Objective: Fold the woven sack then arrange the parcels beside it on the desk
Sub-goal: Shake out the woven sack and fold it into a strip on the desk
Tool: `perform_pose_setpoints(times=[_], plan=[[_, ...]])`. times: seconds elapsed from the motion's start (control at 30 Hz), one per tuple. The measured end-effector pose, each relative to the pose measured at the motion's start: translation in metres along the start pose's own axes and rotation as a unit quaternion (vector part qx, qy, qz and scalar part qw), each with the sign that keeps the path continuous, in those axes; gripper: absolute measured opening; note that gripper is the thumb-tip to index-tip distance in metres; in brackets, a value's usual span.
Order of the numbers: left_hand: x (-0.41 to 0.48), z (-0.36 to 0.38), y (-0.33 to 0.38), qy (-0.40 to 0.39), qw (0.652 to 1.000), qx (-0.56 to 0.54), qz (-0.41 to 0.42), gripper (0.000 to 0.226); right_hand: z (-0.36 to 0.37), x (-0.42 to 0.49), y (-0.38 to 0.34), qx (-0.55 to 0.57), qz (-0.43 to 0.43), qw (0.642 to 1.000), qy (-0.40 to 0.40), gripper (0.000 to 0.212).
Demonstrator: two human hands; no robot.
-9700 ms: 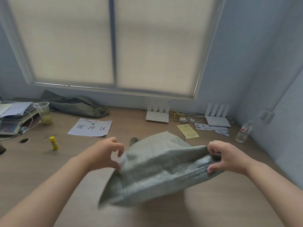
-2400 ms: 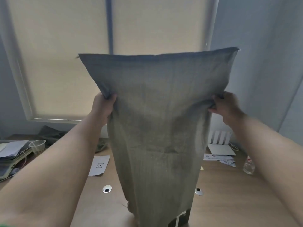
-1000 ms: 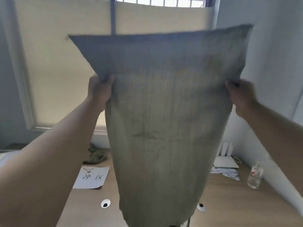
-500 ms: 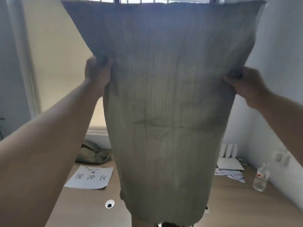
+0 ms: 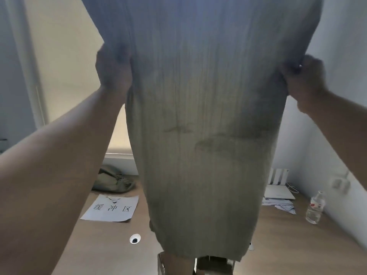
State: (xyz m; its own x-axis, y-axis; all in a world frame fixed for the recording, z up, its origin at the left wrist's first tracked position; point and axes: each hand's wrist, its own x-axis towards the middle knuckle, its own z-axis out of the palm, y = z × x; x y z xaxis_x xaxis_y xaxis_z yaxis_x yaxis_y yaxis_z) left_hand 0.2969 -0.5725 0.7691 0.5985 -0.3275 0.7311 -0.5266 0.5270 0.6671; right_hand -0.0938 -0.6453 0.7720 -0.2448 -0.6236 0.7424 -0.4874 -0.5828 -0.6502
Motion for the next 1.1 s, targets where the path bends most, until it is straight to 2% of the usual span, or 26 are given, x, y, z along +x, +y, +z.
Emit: perform_pose_setpoints(times=[0.07,0.13,0.17,0.27,0.33,0.43,0.47,0.57,0.6,0.67,0.77,0.83,0.93,0.97,1.0,1.1], plan=[[-0.012,0.002,-0.019,-0.029,0.997,0.069,-0.010,0.037,0.005,-0.011,0.016,-0.013,0.045,0.998,-0.044,0.037],[-0.030,0.005,-0.046,-0.101,0.983,0.143,-0.058,0.039,0.009,-0.029,0.044,-0.078,0.113,0.982,-0.126,0.033],[-0.036,0.004,-0.053,-0.119,0.976,0.161,-0.079,0.040,0.009,-0.034,0.053,-0.106,0.122,0.976,-0.142,0.030],[-0.028,0.004,-0.044,-0.088,0.984,0.136,-0.072,0.042,0.002,-0.023,0.046,-0.069,0.097,0.986,-0.114,0.032],[-0.014,0.005,-0.018,-0.034,0.996,0.081,-0.030,0.039,-0.001,-0.005,0.025,-0.004,0.067,0.996,-0.051,0.032],[-0.007,0.008,0.005,0.031,0.998,0.052,-0.003,0.037,0.001,0.003,0.014,0.004,0.038,0.999,0.018,0.031],[-0.010,0.010,0.000,0.020,0.997,0.076,-0.017,0.036,0.003,-0.001,0.020,-0.003,0.054,0.999,0.002,0.030],[-0.035,0.008,-0.033,-0.120,0.973,0.148,-0.128,0.034,0.007,-0.025,0.049,-0.040,0.171,0.975,-0.134,0.033],[-0.042,0.005,-0.038,-0.137,0.969,0.150,-0.143,0.033,0.007,-0.029,0.054,-0.051,0.181,0.971,-0.148,0.036],[-0.039,0.003,-0.035,-0.090,0.980,0.141,-0.107,0.035,0.004,-0.025,0.045,-0.043,0.136,0.984,-0.105,0.034],[-0.020,0.006,-0.001,0.035,0.995,0.085,-0.028,0.031,0.002,-0.008,0.016,-0.017,0.043,0.999,0.002,0.029],[-0.015,0.008,0.005,0.026,0.998,0.039,-0.043,0.024,0.006,-0.008,0.011,-0.017,0.037,0.999,0.011,0.029],[-0.030,0.002,-0.026,-0.106,0.980,0.087,-0.148,0.031,0.013,-0.029,0.032,-0.036,0.144,0.981,-0.127,0.016],[-0.036,-0.002,-0.035,-0.125,0.974,0.098,-0.160,0.027,0.013,-0.035,0.038,-0.047,0.168,0.972,-0.156,0.017],[-0.042,-0.005,-0.036,-0.118,0.976,0.094,-0.155,0.023,0.012,-0.037,0.041,-0.057,0.165,0.972,-0.156,0.020],[-0.025,-0.007,-0.021,-0.050,0.992,0.061,-0.100,0.026,0.003,-0.018,0.023,-0.043,0.074,0.993,-0.077,0.030]])
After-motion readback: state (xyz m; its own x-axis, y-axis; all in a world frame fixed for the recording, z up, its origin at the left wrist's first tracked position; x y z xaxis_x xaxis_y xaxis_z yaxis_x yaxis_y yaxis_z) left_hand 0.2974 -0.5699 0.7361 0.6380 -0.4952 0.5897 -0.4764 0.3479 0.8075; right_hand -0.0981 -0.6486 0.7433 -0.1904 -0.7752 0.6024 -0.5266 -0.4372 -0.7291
